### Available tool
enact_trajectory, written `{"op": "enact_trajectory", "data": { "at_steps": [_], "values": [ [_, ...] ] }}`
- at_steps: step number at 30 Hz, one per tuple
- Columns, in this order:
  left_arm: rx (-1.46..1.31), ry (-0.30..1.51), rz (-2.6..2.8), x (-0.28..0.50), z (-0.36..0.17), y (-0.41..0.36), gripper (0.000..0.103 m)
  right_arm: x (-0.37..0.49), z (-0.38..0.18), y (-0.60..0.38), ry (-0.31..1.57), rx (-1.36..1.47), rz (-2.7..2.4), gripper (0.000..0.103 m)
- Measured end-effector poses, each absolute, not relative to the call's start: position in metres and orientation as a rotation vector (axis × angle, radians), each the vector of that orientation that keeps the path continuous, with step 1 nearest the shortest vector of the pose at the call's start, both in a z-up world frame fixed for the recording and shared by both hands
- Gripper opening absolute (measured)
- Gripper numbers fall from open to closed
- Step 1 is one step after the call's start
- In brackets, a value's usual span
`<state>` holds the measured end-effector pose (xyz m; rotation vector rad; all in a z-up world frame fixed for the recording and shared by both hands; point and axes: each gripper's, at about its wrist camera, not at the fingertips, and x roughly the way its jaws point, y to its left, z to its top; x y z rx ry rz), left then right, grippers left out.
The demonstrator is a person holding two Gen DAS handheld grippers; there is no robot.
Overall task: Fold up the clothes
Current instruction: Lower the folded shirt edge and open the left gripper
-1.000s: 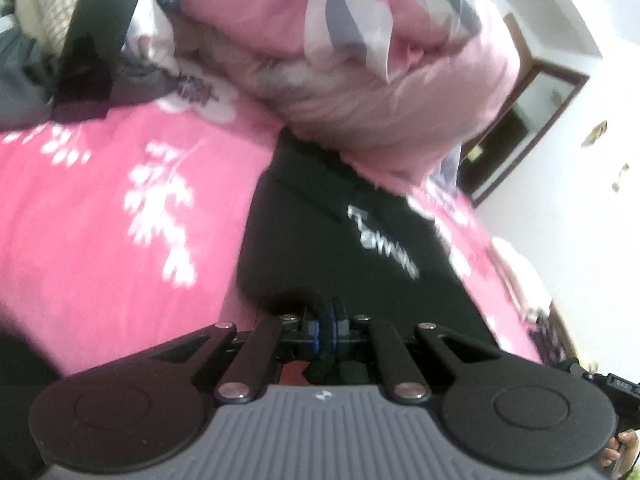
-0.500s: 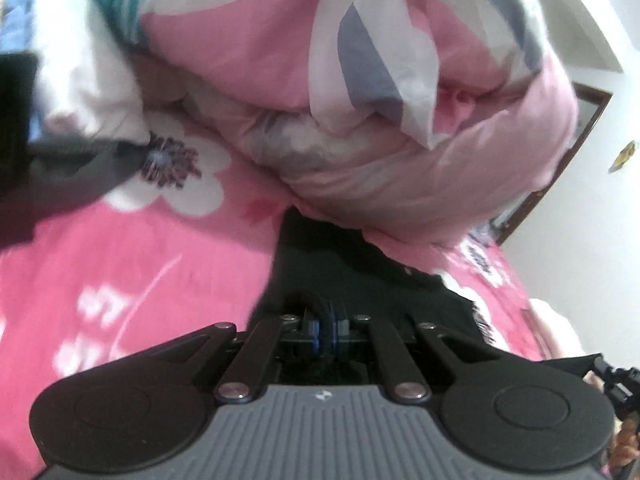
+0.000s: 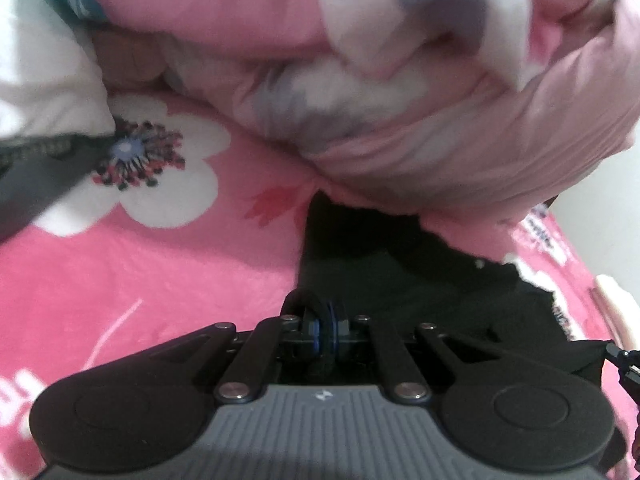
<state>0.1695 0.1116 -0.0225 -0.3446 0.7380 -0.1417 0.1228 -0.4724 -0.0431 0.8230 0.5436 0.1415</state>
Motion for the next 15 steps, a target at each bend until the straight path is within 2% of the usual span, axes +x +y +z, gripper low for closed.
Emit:
{"op": "enact_trajectory", "data": {
  "at_steps": [2, 5, 7, 10, 15],
  "values": [
    [-0.347, 0.756, -0.147, 0.177, -0.031, 0.112, 0.012, 0.132, -0.060, -0.477, 0.574, 0.852, 0.121, 0.003],
    [-0.497, 0.761, -0.186, 0.183, -0.036, 0.126, 0.016, 0.144, -0.079, -0.484, 0.611, 0.920, 0.139, 0.004],
    [-0.597, 0.762, -0.212, 0.187, -0.039, 0.136, 0.041, 0.145, -0.081, -0.491, 0.609, 0.990, 0.164, 0.008],
    [-0.743, 0.741, -0.207, 0.187, -0.039, 0.152, 0.065, 0.131, -0.081, -0.502, 0.579, 1.090, 0.152, 0.020],
    [-0.853, 0.675, -0.140, 0.164, -0.018, 0.180, 0.069, 0.106, -0.081, -0.520, 0.525, 1.257, 0.132, 0.036]
  ]
}}
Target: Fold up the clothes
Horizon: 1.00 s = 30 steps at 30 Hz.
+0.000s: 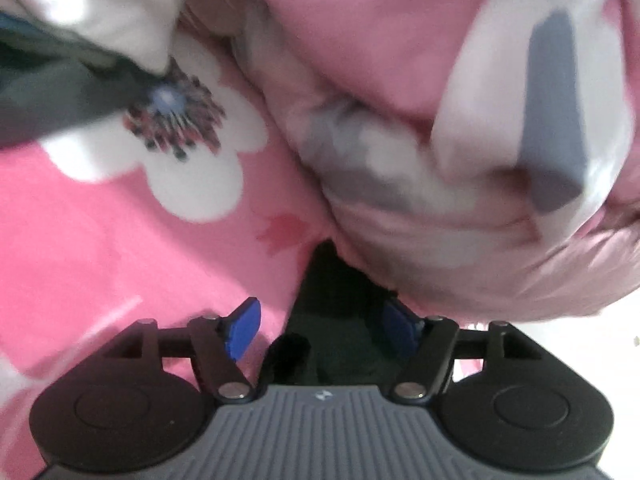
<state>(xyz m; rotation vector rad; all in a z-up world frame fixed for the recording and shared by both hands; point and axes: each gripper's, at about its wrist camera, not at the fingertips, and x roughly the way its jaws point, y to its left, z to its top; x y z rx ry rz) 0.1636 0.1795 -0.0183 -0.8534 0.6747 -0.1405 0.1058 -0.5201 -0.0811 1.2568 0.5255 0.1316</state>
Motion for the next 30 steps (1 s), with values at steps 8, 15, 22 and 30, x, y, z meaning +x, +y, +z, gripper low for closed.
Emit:
{"op": "enact_trajectory", "data": {
  "at_steps": [8, 15, 22, 30],
  "values": [
    [-0.720, 0.754, -0.209, 0.062, 0.015, 0.184, 0.072, 0.012, -0.064, -0.490, 0.583, 1.314, 0.163, 0.045],
    [-0.726, 0.843, -0.278, 0.019, -0.027, 0.159, 0.056, -0.037, -0.069, -0.443, 0.687, 1.262, 0.136, 0.043],
    [-0.800, 0.731, -0.198, 0.025, -0.056, 0.158, 0.040, -0.029, -0.075, -0.425, 0.709, 1.217, 0.074, 0.033],
    [-0.849, 0.698, -0.104, 0.040, -0.065, 0.159, 0.006, -0.004, -0.092, -0.439, 0.598, 1.298, 0.020, 0.003]
  ]
}}
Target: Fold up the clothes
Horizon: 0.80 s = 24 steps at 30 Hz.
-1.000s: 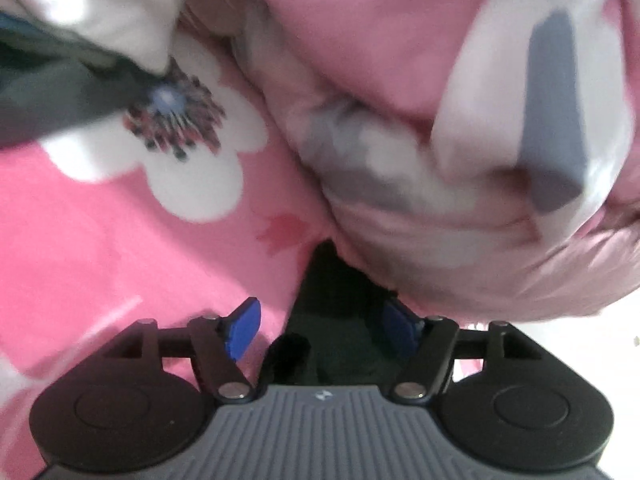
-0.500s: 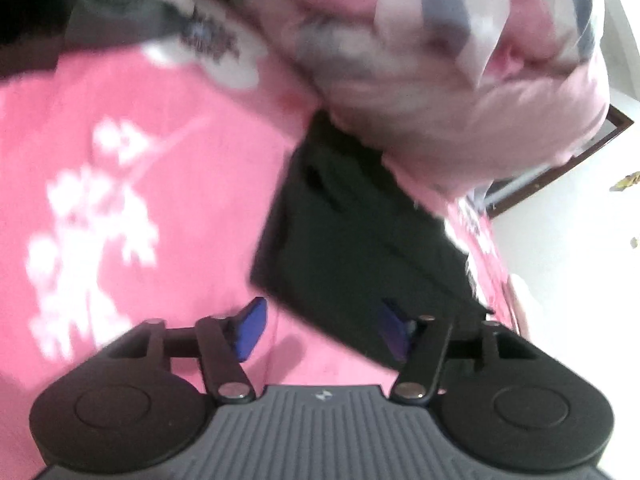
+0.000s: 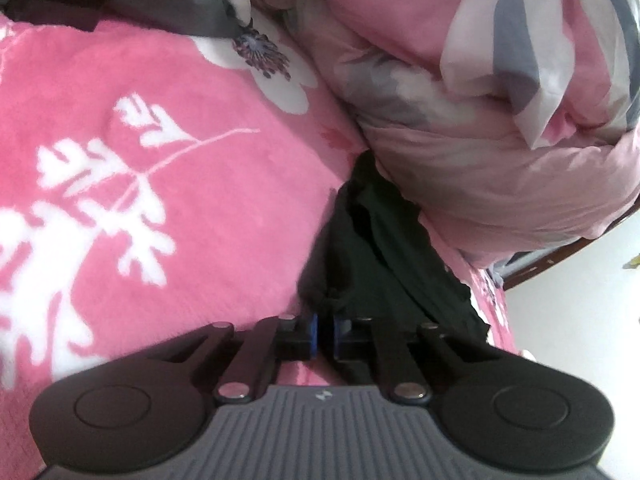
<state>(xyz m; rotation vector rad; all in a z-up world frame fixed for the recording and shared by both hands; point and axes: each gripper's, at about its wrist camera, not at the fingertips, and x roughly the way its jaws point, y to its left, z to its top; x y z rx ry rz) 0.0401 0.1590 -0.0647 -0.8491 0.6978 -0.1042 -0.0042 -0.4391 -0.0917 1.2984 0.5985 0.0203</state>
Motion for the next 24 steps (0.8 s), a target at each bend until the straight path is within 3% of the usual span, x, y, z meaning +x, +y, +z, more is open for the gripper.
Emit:
{"op": "enact_trajectory", "data": {
  "at_steps": [12, 17, 24],
  "values": [
    [-0.831, 0.576, -0.105, -0.011, -0.021, 0.164, 0.004, -0.052, -0.062, -0.441, 0.494, 1.287, 0.039, 0.001],
    [-0.807, 0.569, -0.118, -0.060, -0.007, 0.183, 0.004, -0.098, -0.068, -0.433, 0.537, 1.285, 0.050, 0.001],
    [-0.793, 0.673, -0.075, -0.133, -0.013, 0.213, 0.004, -0.165, -0.079, -0.418, 0.610, 1.282, 0.063, 0.001]
  ]
}}
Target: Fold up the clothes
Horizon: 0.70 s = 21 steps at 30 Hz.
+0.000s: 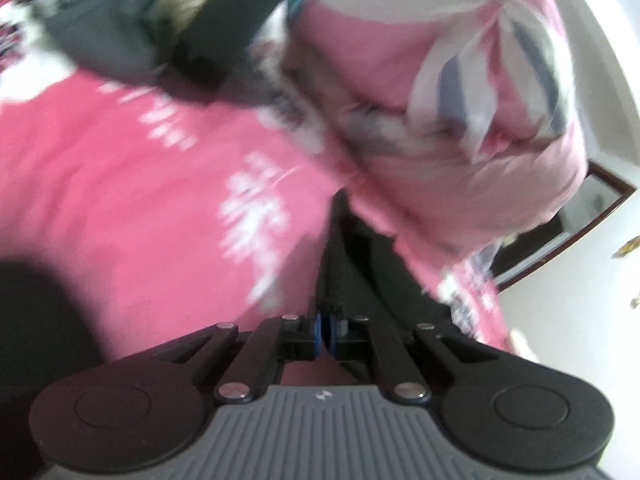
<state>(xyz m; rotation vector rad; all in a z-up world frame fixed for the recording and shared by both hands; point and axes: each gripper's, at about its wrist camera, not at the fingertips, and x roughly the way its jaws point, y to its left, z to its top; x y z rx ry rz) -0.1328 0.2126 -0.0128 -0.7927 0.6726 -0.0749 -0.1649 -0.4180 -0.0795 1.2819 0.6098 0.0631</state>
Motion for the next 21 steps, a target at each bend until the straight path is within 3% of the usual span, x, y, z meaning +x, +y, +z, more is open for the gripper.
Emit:
{"op": "enact_trajectory", "data": {
  "at_steps": [5, 9, 13, 21],
  "values": [
    [-0.814, 0.765, -0.077, -0.141, -0.045, 0.225, 0.006, -0.201, -0.090, -0.409, 0.662, 1.262, 0.069, 0.002],
    [-0.694, 0.783, -0.107, -0.135, -0.046, 0.220, 0.012, -0.194, -0.073, -0.404, 0.693, 1.115, 0.070, 0.008],
    [-0.539, 0.685, -0.051, -0.150, -0.021, 0.221, 0.038, -0.208, -0.045, -0.411, 0.662, 0.969, 0.002, 0.014],
    [-0.423, 0.651, -0.047, -0.122, 0.006, 0.212, 0.038, -0.200, 0.000, -0.402, 0.555, 0.692, -0.008, 0.016]
  ]
}}
